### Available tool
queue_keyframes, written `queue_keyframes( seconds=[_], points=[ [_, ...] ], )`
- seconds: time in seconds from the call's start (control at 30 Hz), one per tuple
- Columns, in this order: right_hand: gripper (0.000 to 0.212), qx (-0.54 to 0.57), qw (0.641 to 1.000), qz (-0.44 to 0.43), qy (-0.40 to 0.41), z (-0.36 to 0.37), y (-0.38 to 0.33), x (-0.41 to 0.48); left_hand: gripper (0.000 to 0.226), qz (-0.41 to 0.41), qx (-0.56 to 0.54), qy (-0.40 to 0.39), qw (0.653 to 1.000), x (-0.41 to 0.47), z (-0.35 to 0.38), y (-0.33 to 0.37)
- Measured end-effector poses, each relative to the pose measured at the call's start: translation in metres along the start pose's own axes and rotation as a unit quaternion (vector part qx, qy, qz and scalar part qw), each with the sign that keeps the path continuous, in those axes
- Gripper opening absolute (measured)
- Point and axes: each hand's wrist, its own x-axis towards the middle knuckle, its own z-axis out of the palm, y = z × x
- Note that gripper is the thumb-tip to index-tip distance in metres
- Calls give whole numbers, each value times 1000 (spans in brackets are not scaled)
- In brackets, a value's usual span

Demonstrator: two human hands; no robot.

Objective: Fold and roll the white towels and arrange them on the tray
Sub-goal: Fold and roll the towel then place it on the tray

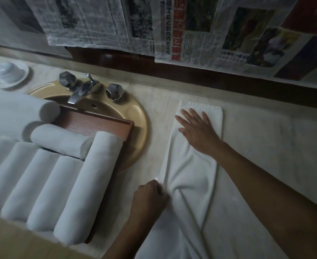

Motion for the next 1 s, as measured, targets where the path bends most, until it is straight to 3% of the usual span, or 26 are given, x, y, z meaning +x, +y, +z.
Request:
queue_keyframes(
  seconds=[0.13,0.2,0.3,0.33,0.4,0.43,0.47,0.57,0.7,0.83,0.9,1.0],
  points=[
    [58,23,995,25,97,-4,-22,-11,21,-21,-27,-2,999,0,0,-3],
    [52,64,988,-11,139,3,-44,-36,22,-26,-32,-10,999,-1,-2,-4],
    [45,83,991,-42,99,17,-56,-68,24,-47,-137,-54,988,-2,-7,-5],
    [44,87,992,-33,87,18,-52,-69,22,-71,-245,-75,964,-4,-10,-4],
    [43,93,993,-21,76,17,-46,-58,21,-128,-476,-129,860,-7,-12,0],
    [43,93,993,-20,73,16,-44,-52,26,-152,-548,-160,807,-8,-11,3],
    [43,94,993,-20,69,16,-43,-48,28,-156,-575,-181,782,-11,-12,5],
    [45,96,993,-18,62,18,-39,-44,19,-132,-520,-201,820,-26,-8,6],
    [44,95,993,-23,68,16,-39,-43,28,-119,-466,-87,872,-37,-11,-9],
    [45,100,992,-26,73,16,-39,-44,28,-47,-174,58,982,-32,2,-35],
    [46,102,992,-20,67,15,-40,-43,29,-31,-112,81,990,-31,11,-42],
    [46,79,993,6,93,11,-48,-48,30,-35,-110,88,989,-28,19,-44]
  ],
)
